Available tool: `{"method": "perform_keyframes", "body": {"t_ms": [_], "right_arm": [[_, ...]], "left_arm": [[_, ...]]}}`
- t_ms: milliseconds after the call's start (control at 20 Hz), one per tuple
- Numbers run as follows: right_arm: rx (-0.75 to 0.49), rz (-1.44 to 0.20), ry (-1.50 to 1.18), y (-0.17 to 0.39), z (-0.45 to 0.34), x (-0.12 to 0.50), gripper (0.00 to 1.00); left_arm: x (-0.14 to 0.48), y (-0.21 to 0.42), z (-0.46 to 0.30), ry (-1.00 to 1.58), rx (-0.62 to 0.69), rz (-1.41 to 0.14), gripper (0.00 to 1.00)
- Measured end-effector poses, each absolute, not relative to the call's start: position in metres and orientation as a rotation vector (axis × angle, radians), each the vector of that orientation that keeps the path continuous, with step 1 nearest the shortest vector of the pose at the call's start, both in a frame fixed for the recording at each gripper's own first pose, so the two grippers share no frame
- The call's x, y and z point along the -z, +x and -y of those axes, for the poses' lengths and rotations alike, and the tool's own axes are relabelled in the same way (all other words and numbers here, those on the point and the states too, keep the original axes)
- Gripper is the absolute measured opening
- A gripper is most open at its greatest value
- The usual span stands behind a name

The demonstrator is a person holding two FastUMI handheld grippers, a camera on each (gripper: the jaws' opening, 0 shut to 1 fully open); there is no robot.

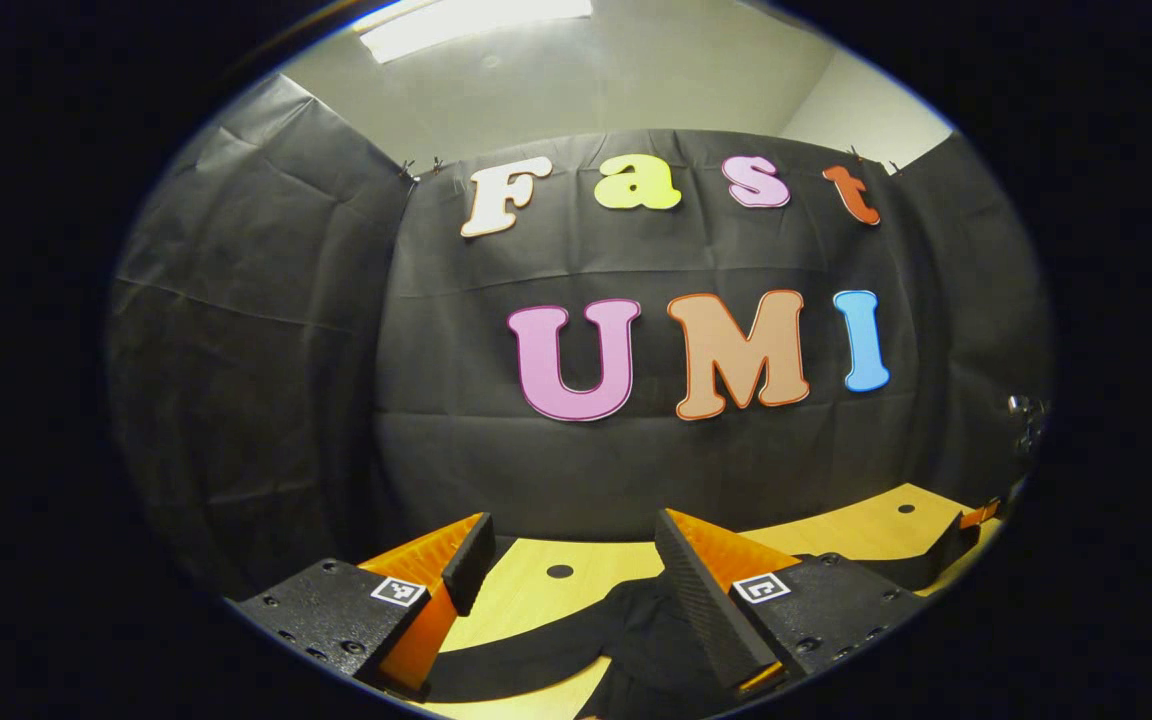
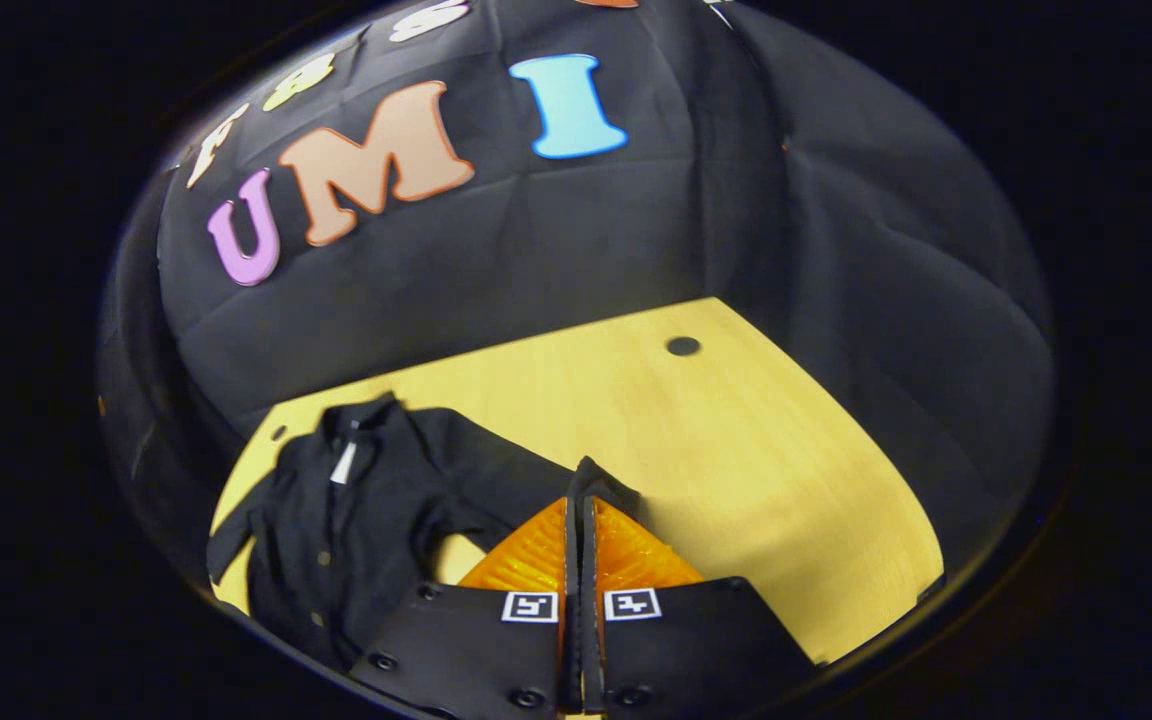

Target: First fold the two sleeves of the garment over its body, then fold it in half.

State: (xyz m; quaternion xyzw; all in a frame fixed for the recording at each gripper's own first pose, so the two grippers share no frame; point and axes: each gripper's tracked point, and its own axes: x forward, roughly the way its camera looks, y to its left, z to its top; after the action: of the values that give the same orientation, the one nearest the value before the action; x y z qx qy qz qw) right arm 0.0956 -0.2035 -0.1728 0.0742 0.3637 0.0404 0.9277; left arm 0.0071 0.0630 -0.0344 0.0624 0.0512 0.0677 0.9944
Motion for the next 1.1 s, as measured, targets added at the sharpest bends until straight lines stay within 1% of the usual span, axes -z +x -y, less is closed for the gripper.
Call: {"method": "perform_keyframes", "body": {"t_ms": [50,150,200,300,350,600,650,700,750,800,850,900,950,1000,1050,1100], "right_arm": [[-0.111,-0.733,0.147,0.095,0.204,0.167,0.02],[-0.160,-0.693,0.131,0.093,0.202,0.162,0.02],[-0.190,-0.685,0.125,0.089,0.199,0.156,0.03],[-0.251,-0.650,0.104,0.087,0.197,0.140,0.02],[-0.286,-0.646,0.090,0.085,0.195,0.130,0.02],[-0.437,-0.603,0.003,0.080,0.177,0.080,0.03],[-0.465,-0.602,-0.006,0.078,0.175,0.073,0.00],[-0.492,-0.599,-0.013,0.078,0.175,0.067,0.02],[-0.517,-0.599,-0.028,0.077,0.176,0.061,0.02],[-0.536,-0.602,-0.051,0.080,0.175,0.066,0.02],[-0.557,-0.608,-0.072,0.079,0.174,0.069,0.00],[-0.580,-0.616,-0.088,0.077,0.173,0.070,0.02],[-0.602,-0.630,-0.105,0.076,0.172,0.072,0.02],[-0.618,-0.639,-0.123,0.076,0.173,0.071,0.02],[-0.635,-0.648,-0.136,0.075,0.174,0.069,0.02],[-0.645,-0.658,-0.150,0.074,0.174,0.069,0.02]], "left_arm": [[0.037,0.005,-0.071,0.115,-0.145,-0.108,0.98],[0.042,0.000,-0.088,0.101,-0.168,-0.119,0.98],[0.046,-0.004,-0.096,0.099,-0.180,-0.127,0.95],[0.053,-0.010,-0.114,0.107,-0.206,-0.145,0.97],[0.058,-0.015,-0.124,0.114,-0.220,-0.157,0.95],[0.083,-0.042,-0.160,0.133,-0.275,-0.218,0.95],[0.085,-0.047,-0.167,0.134,-0.287,-0.227,0.95],[0.088,-0.052,-0.172,0.134,-0.298,-0.234,0.95],[0.093,-0.057,-0.179,0.133,-0.310,-0.242,0.95],[0.096,-0.063,-0.185,0.131,-0.322,-0.248,0.95],[0.098,-0.070,-0.193,0.130,-0.336,-0.253,0.95],[0.101,-0.077,-0.199,0.129,-0.352,-0.261,0.97],[0.105,-0.084,-0.206,0.127,-0.366,-0.268,0.95],[0.108,-0.090,-0.212,0.125,-0.379,-0.278,0.95],[0.113,-0.099,-0.219,0.126,-0.391,-0.288,0.97],[0.116,-0.105,-0.225,0.127,-0.402,-0.301,0.95]]}}
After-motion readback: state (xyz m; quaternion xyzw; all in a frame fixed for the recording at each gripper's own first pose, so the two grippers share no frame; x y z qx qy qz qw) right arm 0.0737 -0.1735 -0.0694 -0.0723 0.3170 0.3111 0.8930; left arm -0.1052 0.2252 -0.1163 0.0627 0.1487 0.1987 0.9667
